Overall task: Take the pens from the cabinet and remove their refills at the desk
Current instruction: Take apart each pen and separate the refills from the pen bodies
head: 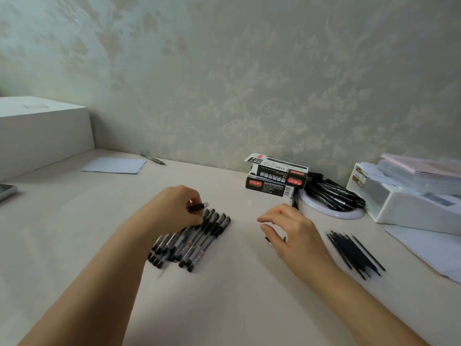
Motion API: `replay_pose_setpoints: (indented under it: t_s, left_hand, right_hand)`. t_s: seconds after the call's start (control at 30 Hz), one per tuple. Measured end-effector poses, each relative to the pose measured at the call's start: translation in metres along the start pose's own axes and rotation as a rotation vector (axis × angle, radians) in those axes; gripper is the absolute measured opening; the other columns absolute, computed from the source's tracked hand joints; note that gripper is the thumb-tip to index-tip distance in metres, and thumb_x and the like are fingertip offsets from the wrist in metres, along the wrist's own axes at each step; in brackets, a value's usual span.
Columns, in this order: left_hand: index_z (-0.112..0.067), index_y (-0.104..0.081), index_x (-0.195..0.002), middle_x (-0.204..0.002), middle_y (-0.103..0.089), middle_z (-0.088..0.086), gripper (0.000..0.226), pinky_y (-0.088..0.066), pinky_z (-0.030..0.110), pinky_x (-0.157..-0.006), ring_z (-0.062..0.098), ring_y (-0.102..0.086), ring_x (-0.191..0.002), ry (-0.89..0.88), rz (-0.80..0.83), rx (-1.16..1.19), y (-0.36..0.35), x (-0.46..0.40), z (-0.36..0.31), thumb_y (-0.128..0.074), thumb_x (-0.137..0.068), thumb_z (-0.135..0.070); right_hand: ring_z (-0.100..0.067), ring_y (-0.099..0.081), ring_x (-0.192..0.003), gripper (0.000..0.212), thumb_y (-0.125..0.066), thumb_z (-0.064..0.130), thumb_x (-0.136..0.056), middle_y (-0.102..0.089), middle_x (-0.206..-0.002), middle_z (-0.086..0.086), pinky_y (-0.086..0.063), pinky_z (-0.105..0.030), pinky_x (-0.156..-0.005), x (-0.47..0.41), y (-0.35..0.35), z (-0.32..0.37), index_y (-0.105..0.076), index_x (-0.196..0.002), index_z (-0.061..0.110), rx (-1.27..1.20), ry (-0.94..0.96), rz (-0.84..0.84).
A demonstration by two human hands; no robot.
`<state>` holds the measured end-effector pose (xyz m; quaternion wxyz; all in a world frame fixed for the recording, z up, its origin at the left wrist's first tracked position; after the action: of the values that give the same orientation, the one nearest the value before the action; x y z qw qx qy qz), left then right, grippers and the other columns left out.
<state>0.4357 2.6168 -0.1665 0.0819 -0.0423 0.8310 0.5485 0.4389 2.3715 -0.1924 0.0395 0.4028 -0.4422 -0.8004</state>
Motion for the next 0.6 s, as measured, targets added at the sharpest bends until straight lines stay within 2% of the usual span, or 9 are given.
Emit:
replay_pose_setpoints:
  t_s: [0.13, 0.2, 0.3, 0.4, 0.53, 0.6]
  left_hand:
    - [-0.024, -0.069, -0.082, -0.078, -0.061, -0.007, 0.008, -0.038, 0.024, -0.062, 0.013, -0.055, -0.076, 0.017, 0.047, -0.010, -0.002, -0.002, 0.013, -0.073, -0.076, -0.021]
    - [-0.027, -0.066, -0.076, -0.071, -0.057, -0.009, 0.010, -0.037, 0.023, -0.057, 0.012, -0.053, -0.070, 0.014, 0.066, -0.010, -0.007, -0.002, 0.014, -0.073, -0.073, -0.020]
    - [-0.024, -0.067, -0.079, -0.071, -0.059, -0.007, 0.007, -0.038, 0.023, -0.057, 0.013, -0.052, -0.070, -0.005, 0.087, -0.001, -0.014, -0.004, 0.013, -0.071, -0.074, -0.020]
    - [-0.019, -0.072, -0.091, -0.079, -0.064, -0.002, 0.021, -0.041, 0.023, -0.064, 0.017, -0.054, -0.076, 0.000, 0.089, 0.009, -0.016, -0.007, 0.014, -0.061, -0.075, -0.010]
    - [-0.027, -0.069, -0.075, -0.065, -0.056, -0.010, 0.010, -0.037, 0.019, -0.054, 0.008, -0.049, -0.065, 0.004, 0.083, 0.060, -0.017, -0.010, 0.018, -0.070, -0.076, -0.017]
    - [-0.025, -0.072, -0.077, -0.066, -0.058, -0.008, 0.007, -0.037, 0.018, -0.054, 0.008, -0.049, -0.064, 0.007, 0.079, 0.096, -0.018, -0.010, 0.020, -0.070, -0.075, -0.019]
  right_hand:
    - [-0.012, -0.060, -0.102, 0.019, -0.064, 0.020, -0.093, -0.066, -0.111, 0.008, -0.045, -0.022, -0.090, -0.014, -0.021, 0.037, -0.072, -0.110, 0.020, -0.071, 0.188, 0.182]
    - [-0.015, -0.062, -0.096, 0.017, -0.065, 0.017, -0.093, -0.069, -0.105, 0.004, -0.048, -0.028, -0.086, -0.022, -0.029, 0.054, -0.075, -0.107, 0.018, -0.143, 0.252, 0.239]
    - [-0.018, -0.063, -0.090, 0.014, -0.069, 0.013, -0.089, -0.070, -0.096, 0.000, -0.049, -0.033, -0.080, -0.034, -0.041, 0.081, -0.077, -0.100, 0.014, -0.224, 0.322, 0.323]
    - [-0.025, -0.063, -0.091, 0.014, -0.070, 0.010, -0.086, -0.070, -0.094, -0.006, -0.051, -0.035, -0.076, -0.034, -0.058, 0.111, -0.079, -0.097, 0.011, -0.189, 0.499, 0.403]
    - [-0.031, -0.062, -0.090, 0.018, -0.066, 0.005, -0.085, -0.068, -0.087, -0.008, -0.051, -0.038, -0.072, -0.029, -0.072, 0.136, -0.078, -0.095, 0.014, -0.005, 0.766, 0.446]
    - [-0.031, -0.063, -0.089, 0.015, -0.065, 0.009, -0.086, -0.068, -0.086, -0.008, -0.051, -0.039, -0.072, -0.030, -0.072, 0.138, -0.077, -0.094, 0.014, 0.070, 0.816, 0.438]
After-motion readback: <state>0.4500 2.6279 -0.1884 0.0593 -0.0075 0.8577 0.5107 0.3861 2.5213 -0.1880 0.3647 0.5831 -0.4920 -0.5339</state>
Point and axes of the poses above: each hand's wrist, its own x-axis away from the middle knuckle, its own y-axis out of the back of the hand, z = x × y, the point moved 4 cm from there along -x, towards the middle knuckle
